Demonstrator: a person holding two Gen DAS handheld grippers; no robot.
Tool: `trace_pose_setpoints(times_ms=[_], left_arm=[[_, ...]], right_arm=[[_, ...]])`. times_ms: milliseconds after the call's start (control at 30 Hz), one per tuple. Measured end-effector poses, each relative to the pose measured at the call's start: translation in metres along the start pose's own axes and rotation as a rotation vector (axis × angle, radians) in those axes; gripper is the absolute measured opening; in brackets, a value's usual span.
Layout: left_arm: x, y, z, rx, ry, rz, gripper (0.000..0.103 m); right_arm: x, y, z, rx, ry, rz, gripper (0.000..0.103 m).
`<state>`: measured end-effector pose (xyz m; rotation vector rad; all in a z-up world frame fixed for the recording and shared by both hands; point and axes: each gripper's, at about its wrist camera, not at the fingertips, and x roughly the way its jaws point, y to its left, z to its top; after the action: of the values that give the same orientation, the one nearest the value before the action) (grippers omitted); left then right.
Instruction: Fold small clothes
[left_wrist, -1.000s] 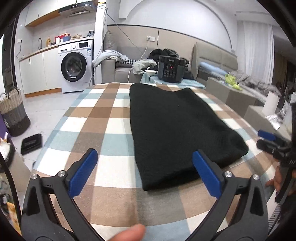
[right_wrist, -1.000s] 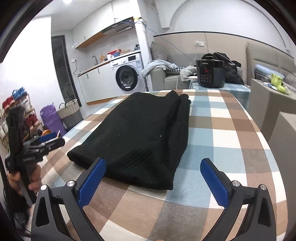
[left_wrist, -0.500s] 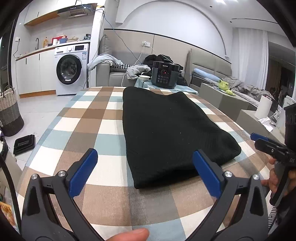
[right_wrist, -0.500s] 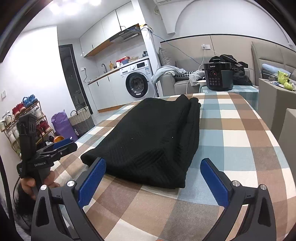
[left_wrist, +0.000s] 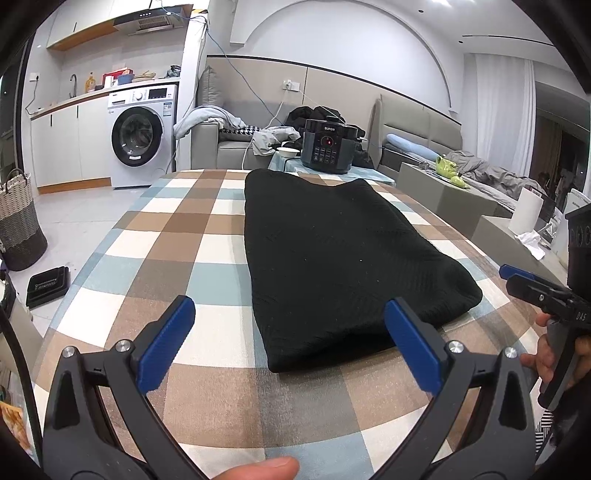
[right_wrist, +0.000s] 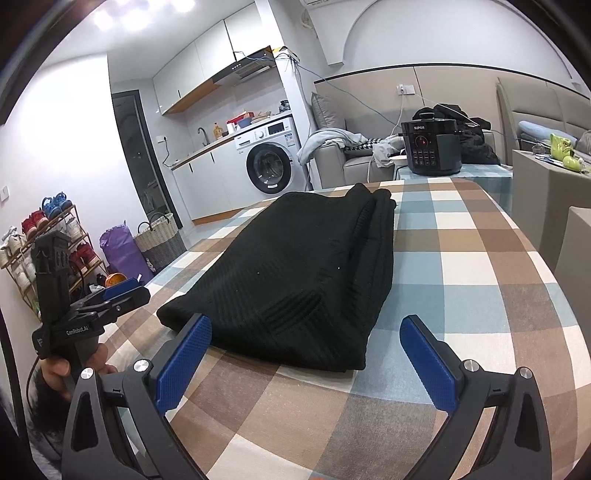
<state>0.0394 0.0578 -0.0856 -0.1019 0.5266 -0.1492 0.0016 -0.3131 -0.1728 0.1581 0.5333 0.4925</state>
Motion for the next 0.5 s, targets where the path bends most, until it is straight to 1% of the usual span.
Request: trace_pose_setpoints(times_ms=[500], left_arm=[[0.001,0.0022,-0.0019,-0.007,0.004,0.0,0.102]], right_arm=[[0.002,-0.0003,0.0002,-0.002,0.01,0.002,0.103]])
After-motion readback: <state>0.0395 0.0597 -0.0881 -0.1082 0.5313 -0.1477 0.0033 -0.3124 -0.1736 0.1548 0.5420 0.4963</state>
